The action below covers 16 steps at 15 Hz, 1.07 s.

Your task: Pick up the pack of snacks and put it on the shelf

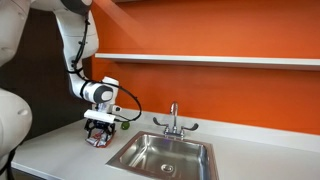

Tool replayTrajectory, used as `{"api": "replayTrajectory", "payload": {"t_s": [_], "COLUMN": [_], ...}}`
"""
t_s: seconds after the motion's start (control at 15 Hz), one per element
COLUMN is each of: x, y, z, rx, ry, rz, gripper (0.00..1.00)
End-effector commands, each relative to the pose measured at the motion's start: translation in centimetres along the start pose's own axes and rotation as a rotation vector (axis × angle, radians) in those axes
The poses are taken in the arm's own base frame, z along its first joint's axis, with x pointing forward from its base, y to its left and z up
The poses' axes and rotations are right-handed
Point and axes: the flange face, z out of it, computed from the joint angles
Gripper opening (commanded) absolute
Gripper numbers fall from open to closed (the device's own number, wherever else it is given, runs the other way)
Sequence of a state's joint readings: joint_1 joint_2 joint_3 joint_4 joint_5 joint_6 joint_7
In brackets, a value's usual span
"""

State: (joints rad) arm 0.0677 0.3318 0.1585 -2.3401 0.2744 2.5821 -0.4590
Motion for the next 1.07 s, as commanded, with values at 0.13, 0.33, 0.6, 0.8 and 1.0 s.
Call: {"api": "replayTrajectory", "payload": {"t_s": [0.13, 0.33, 0.6, 0.8, 1.0], "x": [1.1, 1.2, 1.2, 1.1, 1.1], "y": [1.4, 2.0, 2.9, 3.2, 3.4], "z": [0.6, 0.7, 0.6, 0.5, 0.2], "rx": [0.012, 0.016, 0.014, 0.014, 0.013], "ry": [0.01, 0.01, 0.015, 0.019, 0.021], "rz": [0.005, 0.015, 0.029, 0.036, 0.038], "gripper": [1.0, 0.65, 0.33, 0.12, 0.0]}}
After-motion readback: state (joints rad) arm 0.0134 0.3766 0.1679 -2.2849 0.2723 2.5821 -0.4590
